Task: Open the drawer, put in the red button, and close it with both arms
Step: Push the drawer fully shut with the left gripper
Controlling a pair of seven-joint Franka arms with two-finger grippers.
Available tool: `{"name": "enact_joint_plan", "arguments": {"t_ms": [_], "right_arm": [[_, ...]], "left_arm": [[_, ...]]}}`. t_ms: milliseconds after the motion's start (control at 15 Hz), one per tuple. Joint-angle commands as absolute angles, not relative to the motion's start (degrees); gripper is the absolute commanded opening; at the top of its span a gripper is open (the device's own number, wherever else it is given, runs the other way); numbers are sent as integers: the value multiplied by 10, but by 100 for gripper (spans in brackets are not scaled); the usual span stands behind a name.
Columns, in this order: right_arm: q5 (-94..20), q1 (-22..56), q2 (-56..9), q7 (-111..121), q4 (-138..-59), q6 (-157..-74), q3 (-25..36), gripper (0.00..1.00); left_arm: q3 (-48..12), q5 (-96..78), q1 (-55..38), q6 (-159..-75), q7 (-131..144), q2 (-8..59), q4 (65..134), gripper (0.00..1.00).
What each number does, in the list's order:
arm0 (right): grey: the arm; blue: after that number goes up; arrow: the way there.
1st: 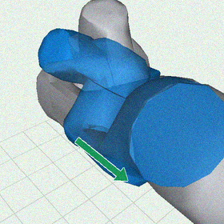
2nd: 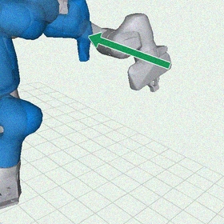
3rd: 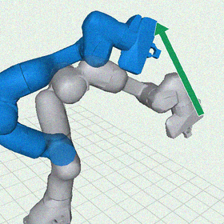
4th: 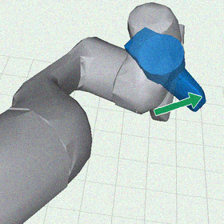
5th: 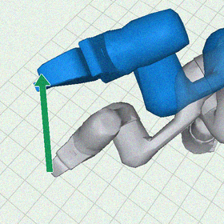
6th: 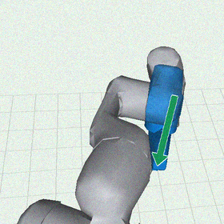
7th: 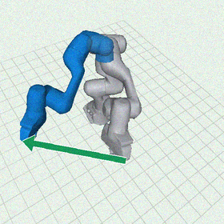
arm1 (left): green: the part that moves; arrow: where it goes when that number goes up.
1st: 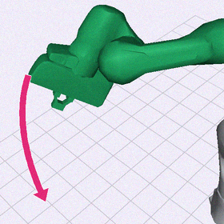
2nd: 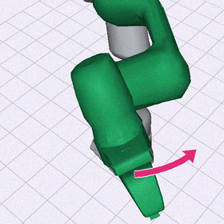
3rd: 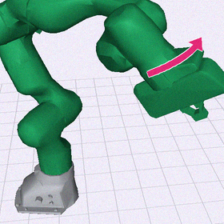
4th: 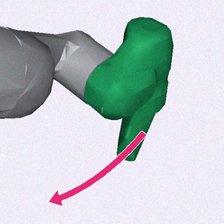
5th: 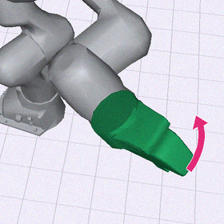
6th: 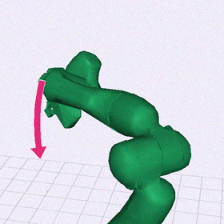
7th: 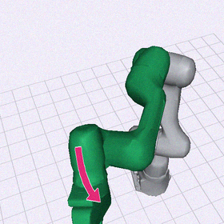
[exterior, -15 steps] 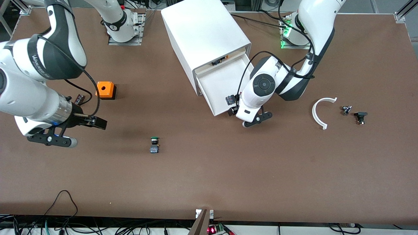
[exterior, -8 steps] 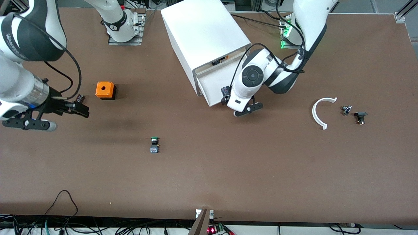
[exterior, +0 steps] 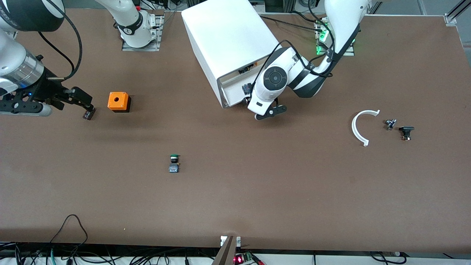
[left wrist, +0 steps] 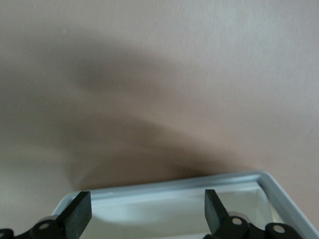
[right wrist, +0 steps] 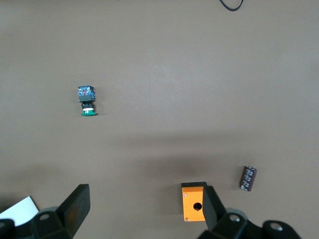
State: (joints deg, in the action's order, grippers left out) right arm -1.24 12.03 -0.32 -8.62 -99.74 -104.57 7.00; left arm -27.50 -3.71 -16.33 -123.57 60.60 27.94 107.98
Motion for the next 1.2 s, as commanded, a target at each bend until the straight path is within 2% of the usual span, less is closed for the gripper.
{"name": "enact_joint_plan", "arguments": {"t_ms": [0,667,800,1000,1133], "right_arm": [[-9,123,18,-77,-1018,-1056,73,100],[-10,114,24,-83,-1003,-1043,71,100],[-10,57,25,-78,-1004,-1043,15,100],[-10,49,25,-81,-1004,-1042,7,100],[-10,51,25,-79,-1001,-1042,6,100]], "left_arm": [[-294,-61,-156,-1215,609,265,1092,100],[-300,-105,-166,-1182,600,279,1089,100],[-307,-108,-166,-1179,599,279,1087,100],[-316,-108,-161,-1179,599,279,1086,100],[-315,-108,-156,-1150,597,274,1078,100]]}}
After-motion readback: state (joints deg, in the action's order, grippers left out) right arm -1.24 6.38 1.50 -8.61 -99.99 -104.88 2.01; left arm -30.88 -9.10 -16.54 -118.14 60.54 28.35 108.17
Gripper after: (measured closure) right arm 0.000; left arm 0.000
